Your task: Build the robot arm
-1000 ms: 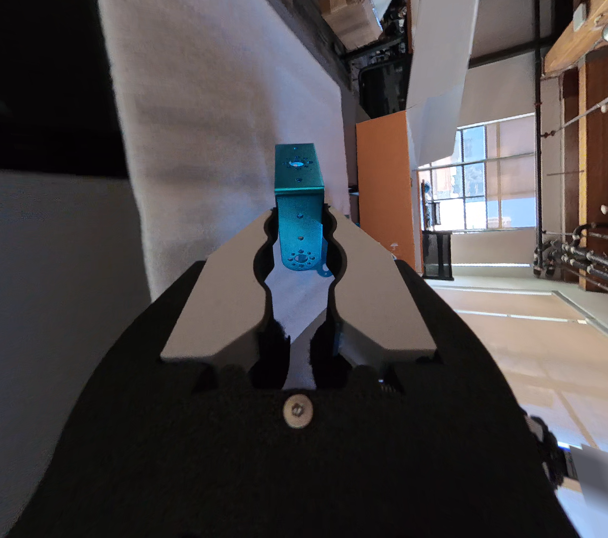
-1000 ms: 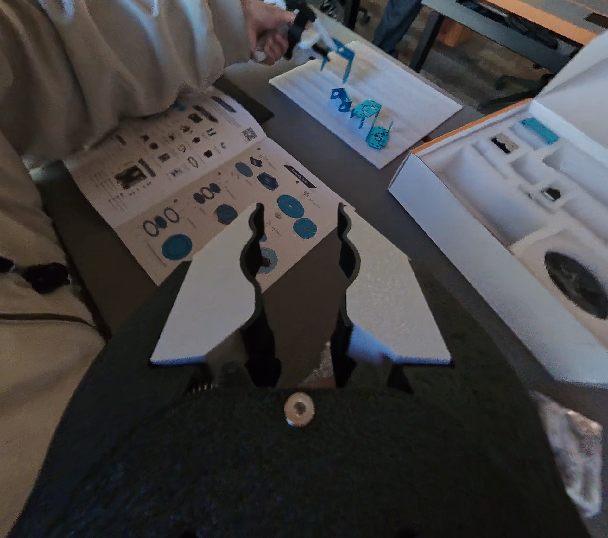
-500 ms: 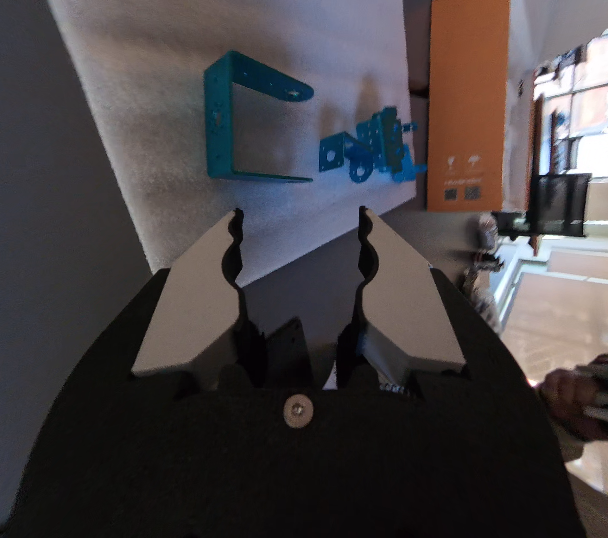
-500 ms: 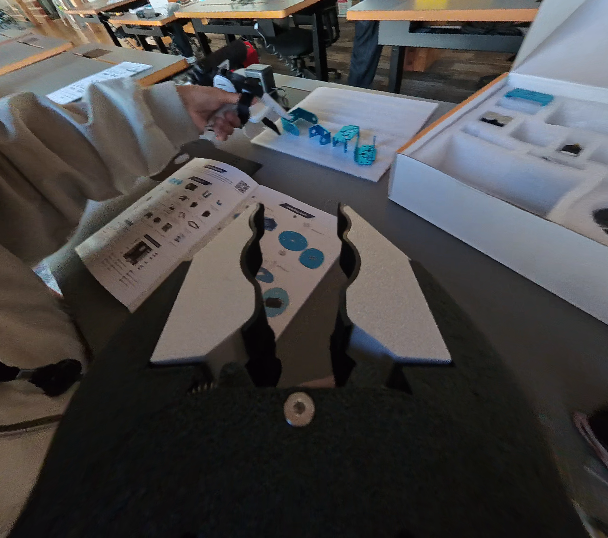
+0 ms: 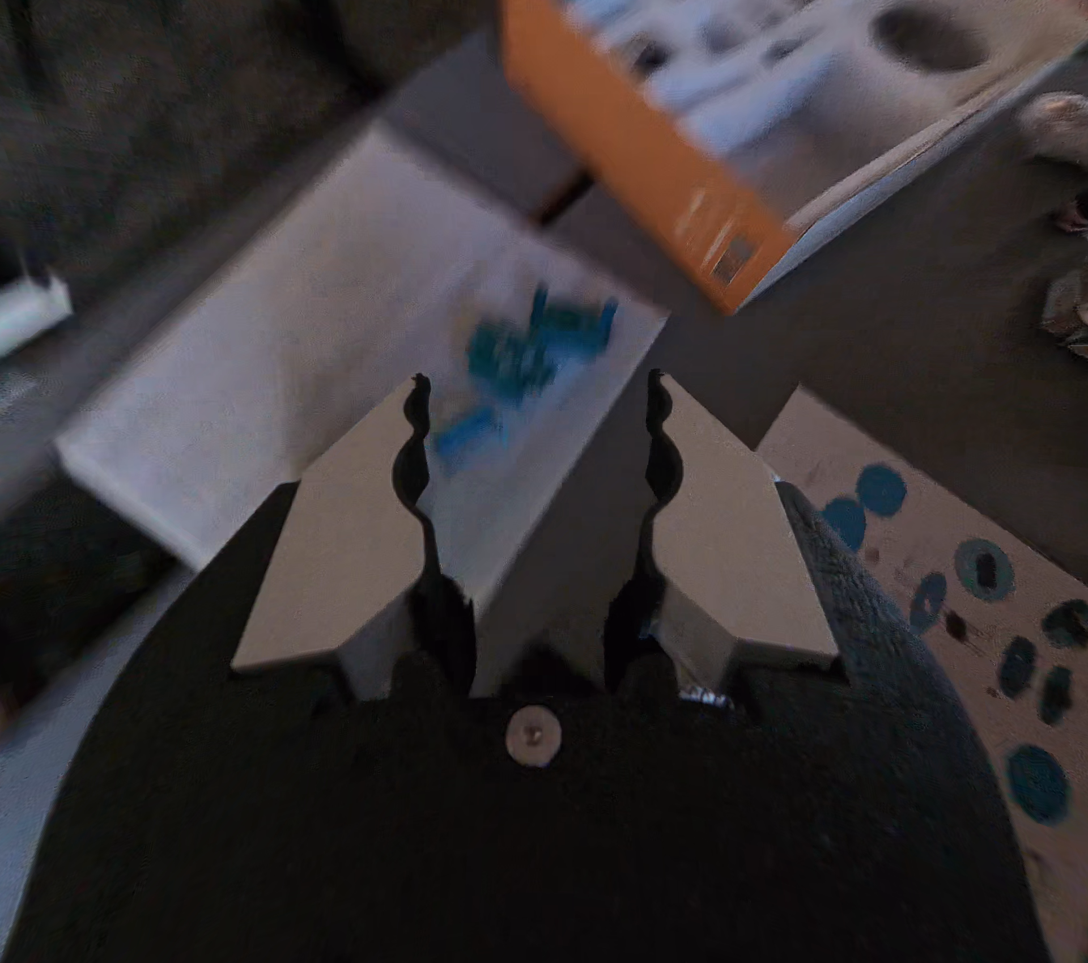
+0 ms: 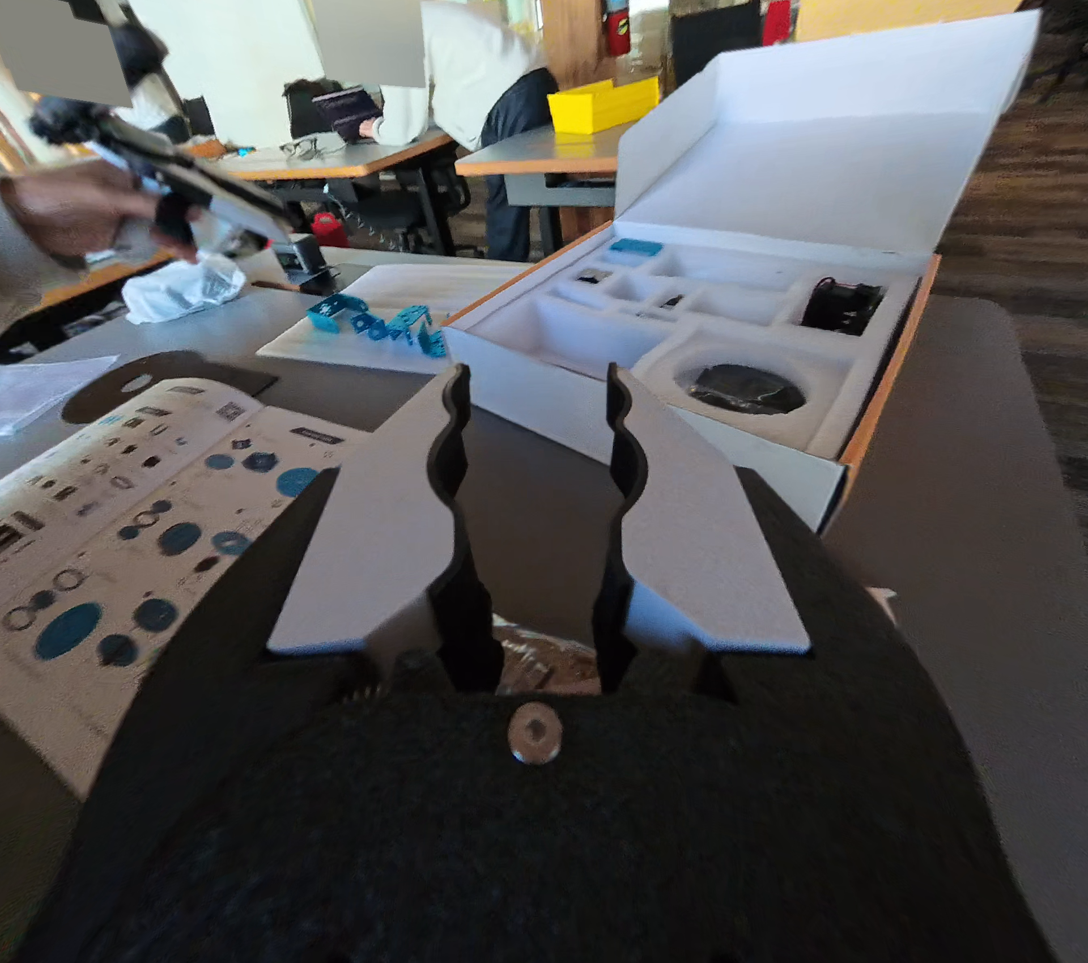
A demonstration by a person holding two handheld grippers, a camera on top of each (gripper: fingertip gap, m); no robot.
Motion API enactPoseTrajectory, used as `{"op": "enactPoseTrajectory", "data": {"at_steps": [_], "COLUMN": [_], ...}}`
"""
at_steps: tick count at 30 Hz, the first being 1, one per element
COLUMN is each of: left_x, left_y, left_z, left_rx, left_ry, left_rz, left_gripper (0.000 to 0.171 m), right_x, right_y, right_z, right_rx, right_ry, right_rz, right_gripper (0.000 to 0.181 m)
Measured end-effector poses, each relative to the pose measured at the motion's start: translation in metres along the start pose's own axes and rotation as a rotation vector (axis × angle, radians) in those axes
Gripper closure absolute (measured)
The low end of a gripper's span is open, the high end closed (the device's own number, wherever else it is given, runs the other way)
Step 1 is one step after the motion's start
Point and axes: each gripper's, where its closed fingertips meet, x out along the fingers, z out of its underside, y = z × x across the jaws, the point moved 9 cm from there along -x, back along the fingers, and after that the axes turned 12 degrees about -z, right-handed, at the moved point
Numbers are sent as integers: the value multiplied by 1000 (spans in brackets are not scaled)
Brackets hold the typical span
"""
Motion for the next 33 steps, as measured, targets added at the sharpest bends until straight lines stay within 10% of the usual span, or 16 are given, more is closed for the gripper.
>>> {"op": "enactPoseTrajectory", "data": {"at_steps": [4, 10, 16, 33], "left_x": [48, 207, 296, 291], "left_y": [55, 111, 125, 129], "left_z": [-124, -220, -227, -203], "left_rx": [418, 881, 1062, 1094], "left_ry": [148, -136, -212, -61], "left_rz": [140, 132, 29, -5], "left_gripper": [121, 126, 128, 138], "right_x": [2, -3, -2, 3], "right_y": [13, 9, 12, 3], "right_z": [11, 7, 13, 18], "right_rx": [-19, -91, -79, -87], "right_ry": [52, 150, 154, 116], "right_rz": [-30, -57, -71, -115], "right_gripper": [136, 143, 145, 145]}}
